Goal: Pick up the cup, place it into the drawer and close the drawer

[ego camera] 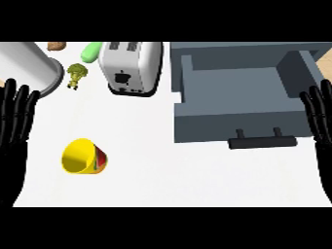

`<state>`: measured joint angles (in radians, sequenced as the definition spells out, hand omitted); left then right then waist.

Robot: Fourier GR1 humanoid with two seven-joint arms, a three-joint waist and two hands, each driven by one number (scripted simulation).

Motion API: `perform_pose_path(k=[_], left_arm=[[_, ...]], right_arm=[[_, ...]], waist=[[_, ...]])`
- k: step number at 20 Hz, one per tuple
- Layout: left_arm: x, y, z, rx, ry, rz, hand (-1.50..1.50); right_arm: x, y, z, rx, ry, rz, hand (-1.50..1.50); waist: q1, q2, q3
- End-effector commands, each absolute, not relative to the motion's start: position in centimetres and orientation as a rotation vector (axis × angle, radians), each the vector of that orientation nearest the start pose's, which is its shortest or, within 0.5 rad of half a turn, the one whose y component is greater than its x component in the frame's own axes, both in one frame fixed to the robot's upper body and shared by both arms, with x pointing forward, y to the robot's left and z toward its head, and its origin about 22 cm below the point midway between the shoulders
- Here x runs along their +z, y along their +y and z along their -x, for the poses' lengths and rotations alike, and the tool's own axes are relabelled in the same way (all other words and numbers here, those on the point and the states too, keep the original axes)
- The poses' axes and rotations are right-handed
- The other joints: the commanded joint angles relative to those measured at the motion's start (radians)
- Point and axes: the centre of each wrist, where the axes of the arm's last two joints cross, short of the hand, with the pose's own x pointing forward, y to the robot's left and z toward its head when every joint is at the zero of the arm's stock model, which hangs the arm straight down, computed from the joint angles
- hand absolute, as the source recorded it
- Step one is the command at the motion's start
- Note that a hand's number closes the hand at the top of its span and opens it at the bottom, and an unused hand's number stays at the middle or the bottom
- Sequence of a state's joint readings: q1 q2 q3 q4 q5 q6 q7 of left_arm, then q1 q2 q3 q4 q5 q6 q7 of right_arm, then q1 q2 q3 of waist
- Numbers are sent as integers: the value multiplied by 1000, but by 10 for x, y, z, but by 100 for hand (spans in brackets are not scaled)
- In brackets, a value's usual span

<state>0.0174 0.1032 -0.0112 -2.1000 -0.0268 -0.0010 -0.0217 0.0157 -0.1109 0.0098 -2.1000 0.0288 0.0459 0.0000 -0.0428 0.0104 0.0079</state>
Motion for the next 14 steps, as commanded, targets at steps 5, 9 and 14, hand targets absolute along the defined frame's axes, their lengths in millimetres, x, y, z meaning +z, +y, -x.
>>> perform_pose_path(k=[5, 9, 14], left_arm=[[131, 234, -193, -225, -2118, 158, -150], [99, 240, -209, -74, -1982, 344, -150], [96, 237, -220, -78, -1989, 341, -150]], right_arm=[[127, -234, -206, 140, -2071, 24, -150], [123, -228, -207, 113, -2010, -142, -150], [129, -220, -207, 113, -1996, -140, -150]], waist=[[45, -12, -8], [42, -10, -9], [42, -11, -8]])
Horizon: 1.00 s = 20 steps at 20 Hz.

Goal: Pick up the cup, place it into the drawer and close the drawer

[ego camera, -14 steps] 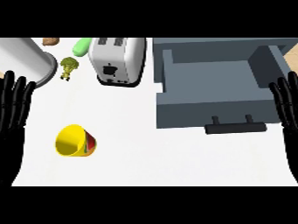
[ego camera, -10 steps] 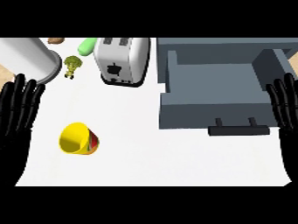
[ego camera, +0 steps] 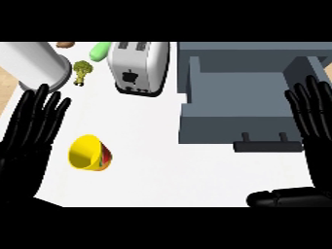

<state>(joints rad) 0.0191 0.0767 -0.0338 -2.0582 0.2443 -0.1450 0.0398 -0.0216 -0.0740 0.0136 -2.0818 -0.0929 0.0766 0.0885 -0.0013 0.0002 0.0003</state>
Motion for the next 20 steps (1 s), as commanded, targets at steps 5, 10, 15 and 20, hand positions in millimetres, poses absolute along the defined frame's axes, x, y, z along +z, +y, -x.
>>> perform_pose_path(k=[5, 10, 15, 20], left_arm=[[114, 246, -214, -77, -1974, 354, -150], [111, 224, -208, -71, -1959, 354, -150], [90, 235, -211, -46, -1922, 305, -150], [92, 248, -214, -34, -1889, 293, -150]], right_arm=[[121, -230, -224, 126, -2001, -127, -150], [131, -220, -234, 101, -2003, -151, -150], [132, -239, -214, 126, -1989, -144, -150], [121, -244, -229, 104, -2015, -123, -150]], waist=[[3, -1, 0], [4, -1, 0], [1, -1, 0], [3, 0, 0]])
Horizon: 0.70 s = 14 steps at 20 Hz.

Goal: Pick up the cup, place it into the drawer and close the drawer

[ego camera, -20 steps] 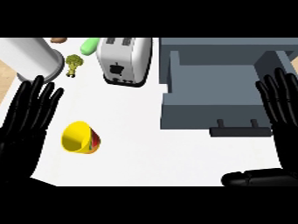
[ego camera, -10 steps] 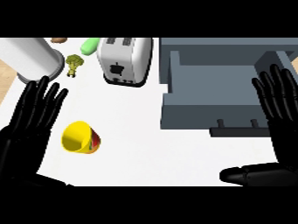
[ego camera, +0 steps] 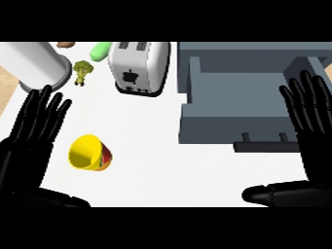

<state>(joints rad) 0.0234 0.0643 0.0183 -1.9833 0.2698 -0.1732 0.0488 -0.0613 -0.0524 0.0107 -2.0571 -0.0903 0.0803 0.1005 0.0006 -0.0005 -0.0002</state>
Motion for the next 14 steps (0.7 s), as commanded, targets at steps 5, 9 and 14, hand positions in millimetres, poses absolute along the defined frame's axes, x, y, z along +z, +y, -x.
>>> perform_pose_path(k=[5, 9, 14], left_arm=[[73, 233, -214, -47, -1854, 247, -150], [39, 261, -216, -13, -1810, 197, -150], [38, 279, -227, 5, -1796, 165, -150]], right_arm=[[124, -219, -232, 124, -2018, -133, -150], [155, -224, -221, 139, -2009, -119, -150], [144, -245, -238, 112, -2048, -125, -150]], waist=[[1, 0, 0], [-1, 0, 0], [1, 1, 0]])
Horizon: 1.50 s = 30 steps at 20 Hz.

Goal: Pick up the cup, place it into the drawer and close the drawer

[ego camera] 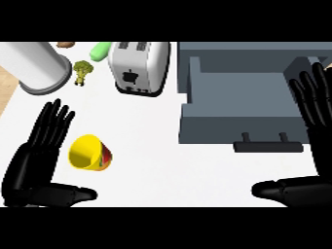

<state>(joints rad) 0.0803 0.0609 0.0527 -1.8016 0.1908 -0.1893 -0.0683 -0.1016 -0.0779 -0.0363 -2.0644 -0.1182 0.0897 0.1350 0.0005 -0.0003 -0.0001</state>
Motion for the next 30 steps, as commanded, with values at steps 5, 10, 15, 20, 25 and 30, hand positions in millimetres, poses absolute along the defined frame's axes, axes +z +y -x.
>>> perform_pose_path(k=[5, 10, 15, 20, 25, 30], left_arm=[[-3, 283, -222, -3, -1776, 135, -150], [-35, 274, -224, -20, -1752, 133, -150], [-29, 301, -236, -7, -1733, 116, -150], [-77, 313, -221, -16, -1711, 123, -150], [-97, 303, -219, 7, -1709, 117, -150], [-84, 304, -233, 36, -1728, 101, -150]], right_arm=[[134, -228, -224, 127, -2016, -139, -150], [149, -235, -218, 128, -2002, -134, -150], [136, -235, -218, 127, -2025, -126, -150], [144, -250, -229, 122, -2031, -152, -150], [134, -235, -251, 124, -1996, -142, -150], [126, -254, -218, 121, -2009, -154, -150]], waist=[[0, 0, 0], [-2, 0, 0], [-1, 0, 0], [-2, 1, 0], [1, 2, 0], [-2, 0, 0]])
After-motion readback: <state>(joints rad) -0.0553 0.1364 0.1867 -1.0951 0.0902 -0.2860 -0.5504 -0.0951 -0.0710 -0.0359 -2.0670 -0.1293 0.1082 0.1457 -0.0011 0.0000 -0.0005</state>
